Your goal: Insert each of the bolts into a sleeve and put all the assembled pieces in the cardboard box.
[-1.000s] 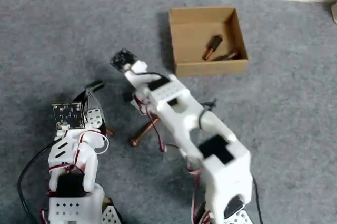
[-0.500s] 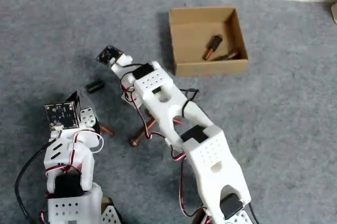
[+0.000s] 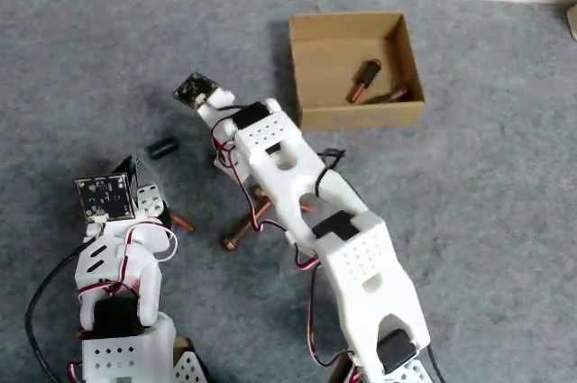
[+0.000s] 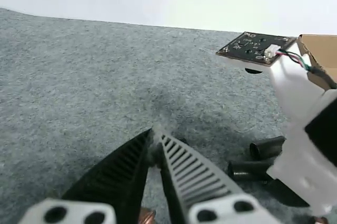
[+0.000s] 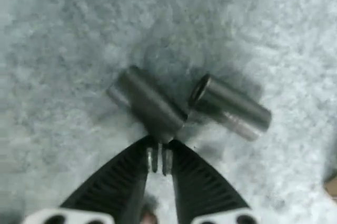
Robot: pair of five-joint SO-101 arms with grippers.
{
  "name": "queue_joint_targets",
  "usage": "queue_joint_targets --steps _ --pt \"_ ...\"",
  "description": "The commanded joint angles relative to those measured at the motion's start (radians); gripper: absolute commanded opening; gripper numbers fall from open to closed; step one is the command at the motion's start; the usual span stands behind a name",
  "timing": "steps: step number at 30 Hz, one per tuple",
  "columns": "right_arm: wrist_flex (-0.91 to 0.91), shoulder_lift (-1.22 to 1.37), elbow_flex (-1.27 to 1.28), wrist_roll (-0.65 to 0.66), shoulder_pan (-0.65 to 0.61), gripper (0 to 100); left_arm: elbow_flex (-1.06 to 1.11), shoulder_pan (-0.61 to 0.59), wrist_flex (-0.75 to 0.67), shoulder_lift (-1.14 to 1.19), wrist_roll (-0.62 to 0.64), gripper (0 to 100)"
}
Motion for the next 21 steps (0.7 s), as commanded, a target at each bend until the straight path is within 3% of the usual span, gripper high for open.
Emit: queue_joint_targets --steps 1,8,14,17,21 --pt "0.044 -0.159 0.025 0.008 0.047 0.5 -0.016 -0.007 -0.002 -0.01 0.0 1" --pt "0.013 -0.426 0.243 0.009 0.107 0.5 -0.015 -0.005 -0.003 -0.01 0.0 1" --pt "-0.228 -0.501 0.489 0.008 0.091 1.3 -0.015 -0.004 -0.003 -0.01 0.0 1" --pt "-0.262 -0.49 0.547 0.014 0.085 10.5 -0.015 -0.004 -0.003 -0.01 0.0 1" --pt "-0.259 -0.455 0.437 0.015 0.065 26.4 -0.015 -0.004 -0.003 -0.01 0.0 1"
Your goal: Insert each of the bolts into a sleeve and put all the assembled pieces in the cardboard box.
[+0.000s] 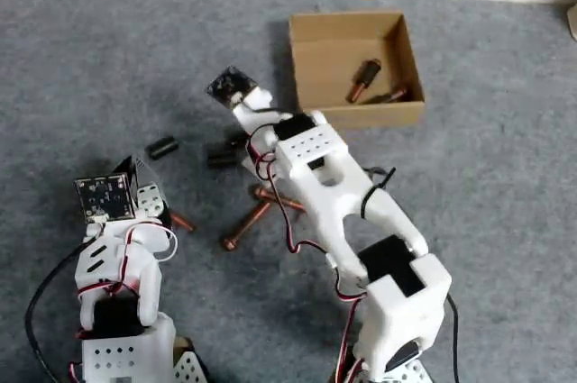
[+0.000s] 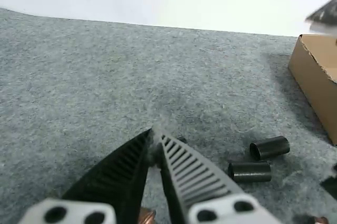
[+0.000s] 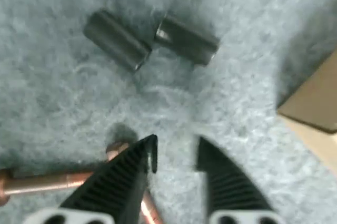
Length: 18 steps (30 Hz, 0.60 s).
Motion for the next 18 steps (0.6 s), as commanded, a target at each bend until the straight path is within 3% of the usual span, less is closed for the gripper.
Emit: queue_joint_targets --steps 1,6,18 --pt "-0.018 0.012 -0.122 0.014 -0.03 28.9 -0.015 -0.005 -0.003 -0.01 0.0 1" --pt "0.145 0.157 -0.375 0.072 -0.077 40.4 -0.015 -0.007 -0.003 -0.01 -0.002 1" --pt "0.437 0.734 -1.04 0.186 -0.102 41.1 -0.015 -0.007 -0.003 -0.01 -0.003 1"
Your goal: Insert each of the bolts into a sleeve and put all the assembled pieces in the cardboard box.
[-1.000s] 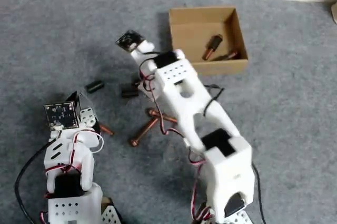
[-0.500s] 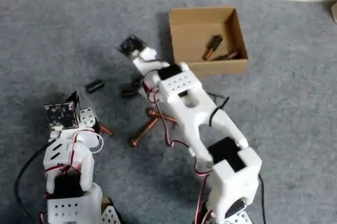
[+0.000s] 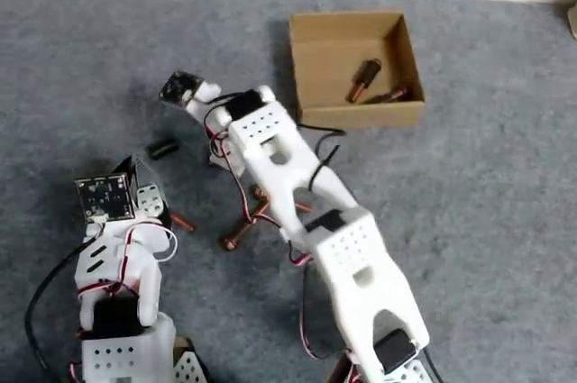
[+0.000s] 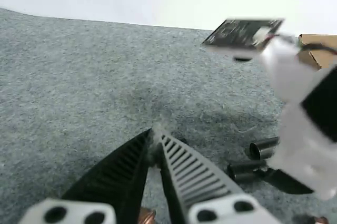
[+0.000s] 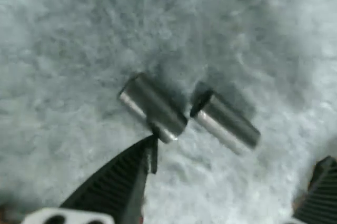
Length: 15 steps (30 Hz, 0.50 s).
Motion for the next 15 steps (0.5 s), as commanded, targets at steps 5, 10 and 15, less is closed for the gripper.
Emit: queue_joint_targets --steps 5,10,15 --pt "0.097 0.271 -0.377 0.023 0.002 41.1 -0.015 -0.007 -0.003 -0.01 -0.003 1" --pt "0.199 0.377 -0.568 0.017 0.004 39.7 -0.015 -0.007 -0.003 -0.01 -0.003 1" --pt "0.226 0.464 -0.656 0.018 0.002 12.3 -0.015 -0.007 -0.003 -0.01 -0.003 1"
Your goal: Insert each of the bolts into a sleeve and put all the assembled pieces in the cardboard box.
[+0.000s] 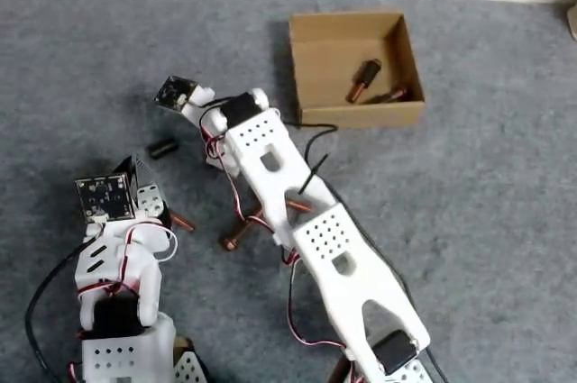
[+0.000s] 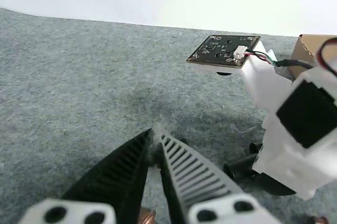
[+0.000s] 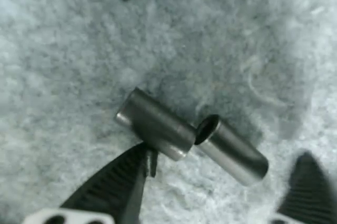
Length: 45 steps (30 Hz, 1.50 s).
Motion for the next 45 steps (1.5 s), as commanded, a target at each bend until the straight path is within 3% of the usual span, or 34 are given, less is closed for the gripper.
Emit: queue_joint_targets --steps 1,3,9,13,15,37,45 --pt "-0.005 0.061 -0.05 0.005 0.001 6.1 -0.015 -0.007 -0.003 -0.01 -0.003 1" --pt "-0.005 0.077 -0.064 0.005 -0.01 0.2 -0.015 -0.007 -0.003 -0.01 -0.003 1" --pt "0.05 0.082 -0.124 0.005 -0.01 2.6 -0.015 -0.007 -0.003 -0.01 -0.003 1" --pt "0.219 0.05 -0.331 0.003 0.018 0.1 -0.013 -0.007 -0.003 -0.01 -0.003 1" --pt "0.213 -0.004 -0.412 -0.049 0.045 0.5 -0.013 -0.007 -0.003 -0.01 -0.003 1" --pt "0.213 -0.32 -0.335 -0.144 0.047 0.5 -0.013 -0.007 -0.003 -0.01 -0.003 1" --pt "0.213 -0.578 -0.335 -0.305 0.064 0.5 -0.013 -0.007 -0.003 -0.01 -0.003 1"
